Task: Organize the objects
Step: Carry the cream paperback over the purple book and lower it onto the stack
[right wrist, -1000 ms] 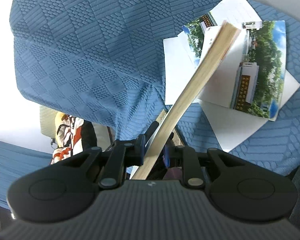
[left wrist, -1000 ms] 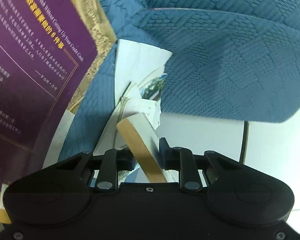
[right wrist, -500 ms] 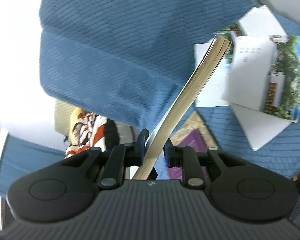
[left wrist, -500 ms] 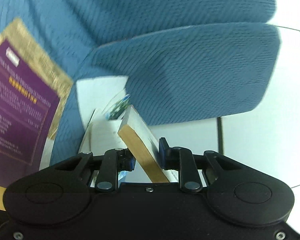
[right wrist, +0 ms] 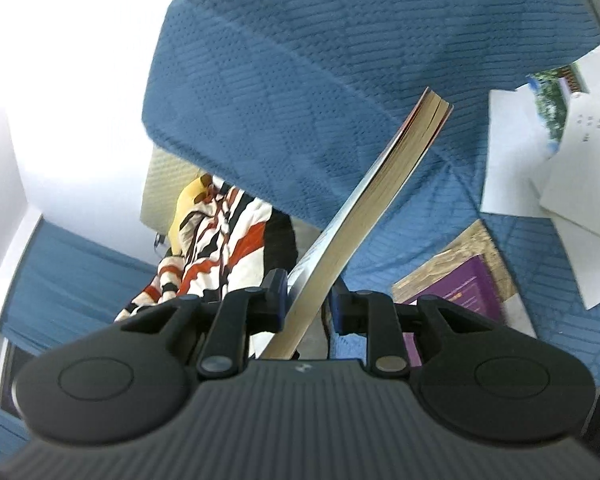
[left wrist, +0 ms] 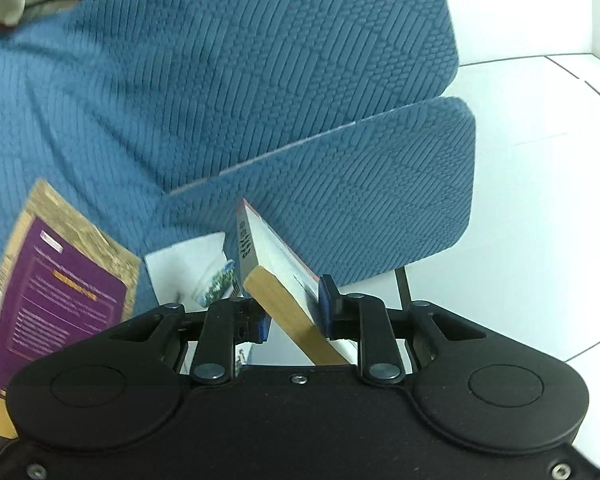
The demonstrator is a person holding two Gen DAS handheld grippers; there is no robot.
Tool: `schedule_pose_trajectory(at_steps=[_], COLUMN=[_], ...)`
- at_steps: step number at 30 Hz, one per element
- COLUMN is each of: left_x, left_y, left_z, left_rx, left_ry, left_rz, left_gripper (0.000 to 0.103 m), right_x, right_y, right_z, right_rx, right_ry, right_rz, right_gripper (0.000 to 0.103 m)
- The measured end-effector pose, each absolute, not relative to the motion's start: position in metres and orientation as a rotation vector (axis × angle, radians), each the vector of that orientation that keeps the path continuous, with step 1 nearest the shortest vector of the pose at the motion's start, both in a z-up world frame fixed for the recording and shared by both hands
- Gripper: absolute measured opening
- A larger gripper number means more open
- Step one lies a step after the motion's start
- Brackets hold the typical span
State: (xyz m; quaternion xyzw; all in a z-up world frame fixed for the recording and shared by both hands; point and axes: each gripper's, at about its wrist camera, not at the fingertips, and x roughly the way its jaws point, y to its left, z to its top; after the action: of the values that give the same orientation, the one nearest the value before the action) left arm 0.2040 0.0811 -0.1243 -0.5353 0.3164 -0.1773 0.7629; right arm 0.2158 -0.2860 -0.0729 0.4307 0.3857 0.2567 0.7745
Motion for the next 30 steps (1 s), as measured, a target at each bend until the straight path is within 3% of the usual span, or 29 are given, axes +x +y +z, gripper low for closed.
schedule_pose_trajectory(at_steps=[15, 30], left_x=[0.176, 0.171], left_y=[0.135, 0.116], left_z=[-0.178, -0.23], left_rx=[-1.111, -1.07], left_ry=[0.75, 0.911], left_rz=[-0.308, -0.288], left_gripper=[0.024, 0.024], right_x=[0.22, 0.217], right_y=[-0.233, -0.249], right_z=[-0.131, -0.208], right_rx=[0.91, 0.988], right_ry=[0.958, 1.064], right_rz=[0.503, 0.382], right_gripper=[0.028, 0.029])
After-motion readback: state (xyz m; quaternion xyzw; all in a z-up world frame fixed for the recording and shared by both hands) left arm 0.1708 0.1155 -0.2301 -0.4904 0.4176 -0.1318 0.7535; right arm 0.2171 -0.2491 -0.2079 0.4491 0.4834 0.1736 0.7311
